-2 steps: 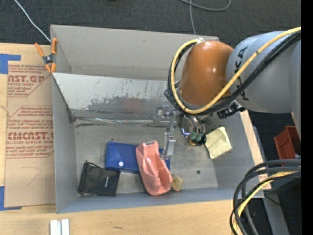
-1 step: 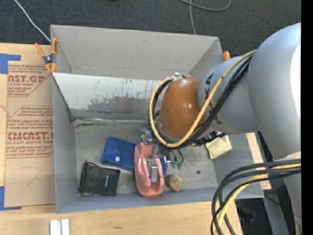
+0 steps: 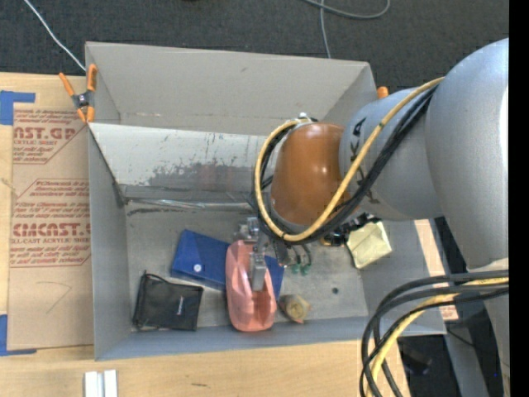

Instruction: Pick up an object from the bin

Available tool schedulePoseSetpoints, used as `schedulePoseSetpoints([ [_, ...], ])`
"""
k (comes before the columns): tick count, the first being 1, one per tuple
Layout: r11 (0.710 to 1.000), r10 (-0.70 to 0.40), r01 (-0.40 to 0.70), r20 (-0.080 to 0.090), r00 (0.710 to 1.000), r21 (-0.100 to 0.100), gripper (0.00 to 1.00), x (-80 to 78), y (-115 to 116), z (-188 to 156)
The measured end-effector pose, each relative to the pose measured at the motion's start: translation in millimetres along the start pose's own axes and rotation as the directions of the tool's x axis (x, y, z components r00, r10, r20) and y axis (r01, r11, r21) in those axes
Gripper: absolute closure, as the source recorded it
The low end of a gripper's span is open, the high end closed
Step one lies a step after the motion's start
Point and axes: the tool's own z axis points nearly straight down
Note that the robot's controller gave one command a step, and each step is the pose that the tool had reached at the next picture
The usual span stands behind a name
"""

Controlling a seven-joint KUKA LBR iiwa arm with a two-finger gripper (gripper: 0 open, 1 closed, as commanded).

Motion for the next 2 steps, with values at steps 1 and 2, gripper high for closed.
schedulePoseSetpoints([
  [1,1.0,0.0,0.0,0.0,1.0,0.0,1.0,0.0,0,0],
  [2,1.0,0.016,-0.016,-0.003,1.0,0.0,1.0,-15.3,-8,-122],
])
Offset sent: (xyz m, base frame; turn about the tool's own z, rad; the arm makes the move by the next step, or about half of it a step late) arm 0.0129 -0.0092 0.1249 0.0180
